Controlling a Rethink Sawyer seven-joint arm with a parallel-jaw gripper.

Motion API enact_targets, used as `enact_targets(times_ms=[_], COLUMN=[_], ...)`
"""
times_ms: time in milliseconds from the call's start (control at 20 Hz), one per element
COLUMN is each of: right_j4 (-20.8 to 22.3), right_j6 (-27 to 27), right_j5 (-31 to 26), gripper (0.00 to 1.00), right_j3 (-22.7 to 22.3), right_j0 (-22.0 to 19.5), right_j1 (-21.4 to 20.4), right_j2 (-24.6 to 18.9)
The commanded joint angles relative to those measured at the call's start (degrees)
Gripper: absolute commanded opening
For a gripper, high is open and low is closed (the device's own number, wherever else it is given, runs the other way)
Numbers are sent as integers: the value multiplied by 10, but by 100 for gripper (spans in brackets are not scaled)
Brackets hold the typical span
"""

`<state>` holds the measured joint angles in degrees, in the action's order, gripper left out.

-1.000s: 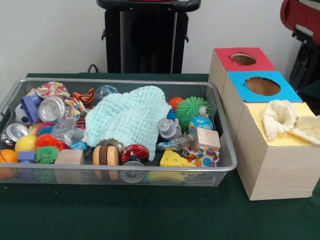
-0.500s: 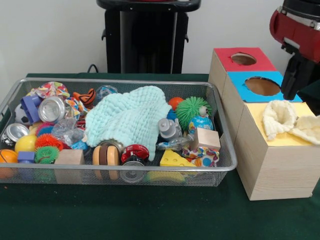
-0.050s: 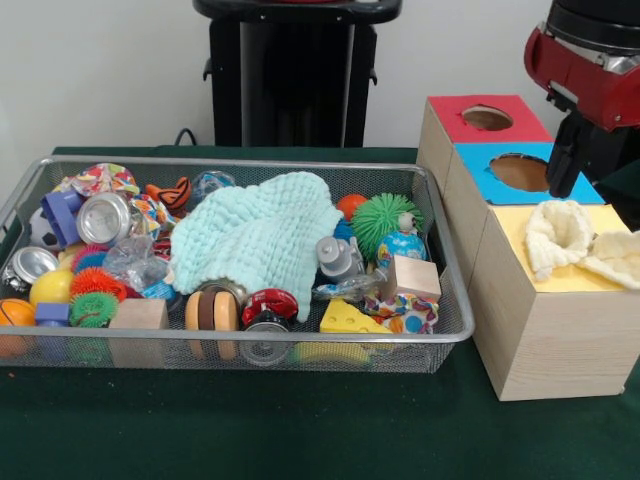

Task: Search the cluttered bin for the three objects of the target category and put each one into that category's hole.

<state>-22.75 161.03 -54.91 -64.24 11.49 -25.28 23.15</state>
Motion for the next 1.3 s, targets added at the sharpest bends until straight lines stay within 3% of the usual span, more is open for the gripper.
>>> enact_targets(times_ms=[50,500,950,1300], right_j4=[17,31,22,26], right_j6=[-29,6,24,14], right_j5=[54,2,64,48], gripper=[0,0,0,0], right_j3=[-96,-50,-58,-46], right_j0=[-8,-4,1,-5], right_j1=[-1,11,37,38], right_j2=[-89,-73,-89,-90])
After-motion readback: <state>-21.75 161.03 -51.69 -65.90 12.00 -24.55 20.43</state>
